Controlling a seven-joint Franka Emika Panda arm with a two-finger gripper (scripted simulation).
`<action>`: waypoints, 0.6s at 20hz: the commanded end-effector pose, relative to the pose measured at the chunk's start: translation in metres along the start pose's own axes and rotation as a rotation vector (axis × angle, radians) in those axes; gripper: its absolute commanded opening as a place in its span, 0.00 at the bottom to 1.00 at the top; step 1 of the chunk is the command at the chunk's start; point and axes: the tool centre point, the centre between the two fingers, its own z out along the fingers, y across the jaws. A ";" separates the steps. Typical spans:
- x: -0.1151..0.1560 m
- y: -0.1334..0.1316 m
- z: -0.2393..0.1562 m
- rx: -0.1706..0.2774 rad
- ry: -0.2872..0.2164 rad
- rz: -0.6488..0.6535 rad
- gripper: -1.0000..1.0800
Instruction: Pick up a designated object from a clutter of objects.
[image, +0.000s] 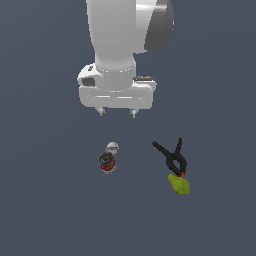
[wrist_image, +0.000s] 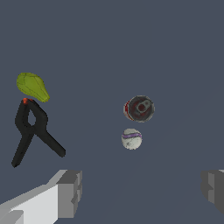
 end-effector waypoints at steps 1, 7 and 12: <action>0.000 0.000 0.000 0.000 0.000 0.000 0.96; 0.000 -0.009 -0.003 0.004 0.002 0.010 0.96; -0.003 -0.014 -0.007 0.009 0.004 0.021 0.96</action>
